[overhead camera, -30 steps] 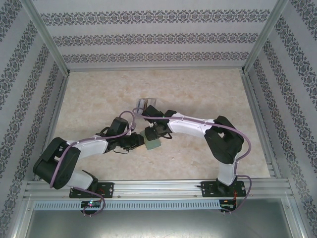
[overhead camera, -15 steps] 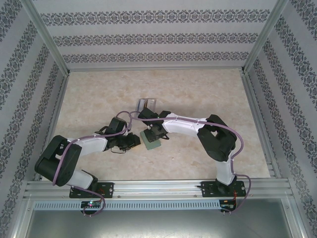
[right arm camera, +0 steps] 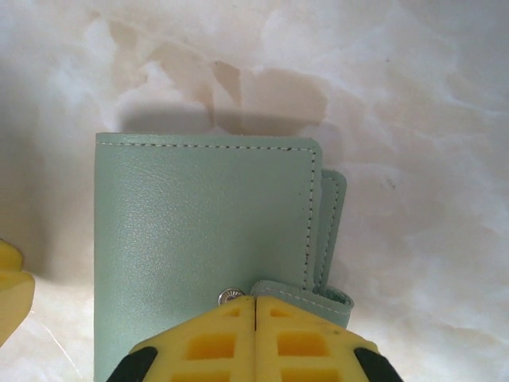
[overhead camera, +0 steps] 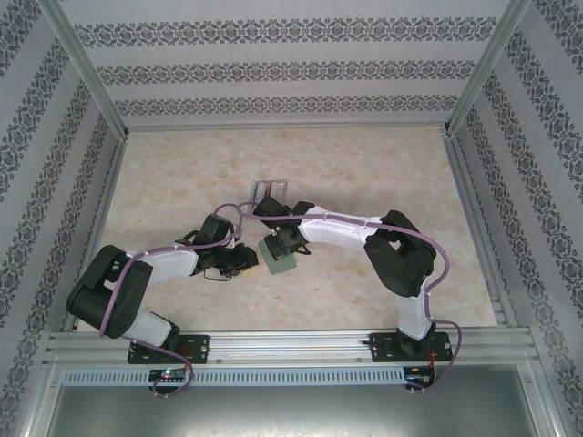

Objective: Put the credit cards into the card holder
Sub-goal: Close the button on the card holder.

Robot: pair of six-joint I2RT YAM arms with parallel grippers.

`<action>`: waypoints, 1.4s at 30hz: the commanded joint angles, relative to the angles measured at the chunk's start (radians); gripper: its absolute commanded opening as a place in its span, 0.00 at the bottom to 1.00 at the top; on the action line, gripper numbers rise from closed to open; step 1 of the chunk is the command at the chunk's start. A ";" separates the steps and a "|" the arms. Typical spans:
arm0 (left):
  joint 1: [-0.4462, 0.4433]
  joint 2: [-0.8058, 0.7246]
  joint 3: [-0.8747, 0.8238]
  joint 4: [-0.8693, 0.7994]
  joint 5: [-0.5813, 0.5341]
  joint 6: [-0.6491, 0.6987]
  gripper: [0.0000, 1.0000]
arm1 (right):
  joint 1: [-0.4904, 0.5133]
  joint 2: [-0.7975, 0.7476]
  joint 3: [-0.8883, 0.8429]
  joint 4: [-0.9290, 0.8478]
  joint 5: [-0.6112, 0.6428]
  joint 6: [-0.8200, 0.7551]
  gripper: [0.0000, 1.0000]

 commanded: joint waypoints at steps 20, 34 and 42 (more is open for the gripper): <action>0.002 0.100 0.039 0.009 0.027 0.021 0.23 | -0.033 -0.045 -0.035 0.049 -0.122 0.014 0.00; 0.001 0.126 0.042 0.016 0.034 0.021 0.23 | -0.034 -0.004 -0.026 0.056 -0.149 0.018 0.00; 0.002 0.128 0.041 0.023 0.034 0.019 0.22 | -0.034 0.019 -0.026 0.056 -0.168 0.022 0.00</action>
